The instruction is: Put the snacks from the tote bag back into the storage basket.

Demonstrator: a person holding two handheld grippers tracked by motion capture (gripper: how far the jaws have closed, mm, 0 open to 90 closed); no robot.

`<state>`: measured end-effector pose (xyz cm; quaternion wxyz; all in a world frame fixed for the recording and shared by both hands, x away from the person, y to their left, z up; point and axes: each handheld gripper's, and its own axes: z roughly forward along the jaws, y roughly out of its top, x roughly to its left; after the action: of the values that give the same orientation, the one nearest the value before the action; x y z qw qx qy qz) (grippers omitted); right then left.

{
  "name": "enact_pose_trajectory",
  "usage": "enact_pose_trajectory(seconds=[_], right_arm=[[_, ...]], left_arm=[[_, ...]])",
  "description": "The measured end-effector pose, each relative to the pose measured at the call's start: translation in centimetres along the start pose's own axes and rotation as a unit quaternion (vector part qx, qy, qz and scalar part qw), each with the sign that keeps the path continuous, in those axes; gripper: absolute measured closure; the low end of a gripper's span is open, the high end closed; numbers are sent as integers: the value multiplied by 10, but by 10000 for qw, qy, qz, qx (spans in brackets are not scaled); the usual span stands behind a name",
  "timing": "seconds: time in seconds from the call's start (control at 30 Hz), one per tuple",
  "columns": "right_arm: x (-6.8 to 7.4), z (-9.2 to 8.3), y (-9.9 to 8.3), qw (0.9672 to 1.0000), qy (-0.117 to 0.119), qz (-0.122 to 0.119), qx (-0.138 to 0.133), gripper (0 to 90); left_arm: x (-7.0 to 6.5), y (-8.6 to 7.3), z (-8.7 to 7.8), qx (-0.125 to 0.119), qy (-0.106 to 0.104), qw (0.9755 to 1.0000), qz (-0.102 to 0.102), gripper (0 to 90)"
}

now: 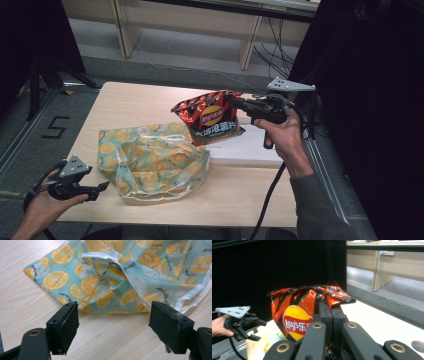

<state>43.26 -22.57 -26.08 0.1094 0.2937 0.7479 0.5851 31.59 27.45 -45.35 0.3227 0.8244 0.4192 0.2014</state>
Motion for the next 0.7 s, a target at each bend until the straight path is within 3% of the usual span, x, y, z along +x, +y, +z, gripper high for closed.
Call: enact_pose_trajectory(seconds=[0.1, 0.13, 0.2, 0.3, 0.4, 0.47, 0.5, 0.6, 0.67, 0.7], right_arm=[[-10, -6, -3, 9998, -172, 37, -27, 900], [-13, -9, -4, 9996, -228, 156, 10, 900], [-22, -12, -7, 9993, -346, 108, -45, 900], [-30, -18, -12, 9984, -517, 237, -6, 900], [-38, -21, -17, 9974, -622, 370, 71, 900], [-43, -23, -20, 9971, -702, 280, 61, 900], [-44, -23, -22, 9965, -726, 401, 95, 900], [-51, -24, -26, 9960, -795, 405, 105, 900], [-54, -24, -30, 9952, -844, 479, 149, 900], [-55, -23, -32, 9946, -888, 521, 133, 900]], left_arm=[[1, 0, 0, -28, 52, 10000, -70, 230], [1, -1, -1, -18, 31, 10000, -53, 230], [2, 0, 0, -14, 43, 10000, -21, 230], [3, -1, -1, 22, 58, 10000, -21, 231], [2, 0, 0, 33, 97, 9999, -27, 231], [2, 0, -1, 67, 89, 9999, -19, 231], [2, 0, 0, 48, 79, 10000, -34, 231], [3, 0, 1, 3, 83, 10000, -31, 231], [2, -1, 2, -41, 25, 9999, -162, 231], [3, -2, 2, 13, 11, 9999, -108, 231]])
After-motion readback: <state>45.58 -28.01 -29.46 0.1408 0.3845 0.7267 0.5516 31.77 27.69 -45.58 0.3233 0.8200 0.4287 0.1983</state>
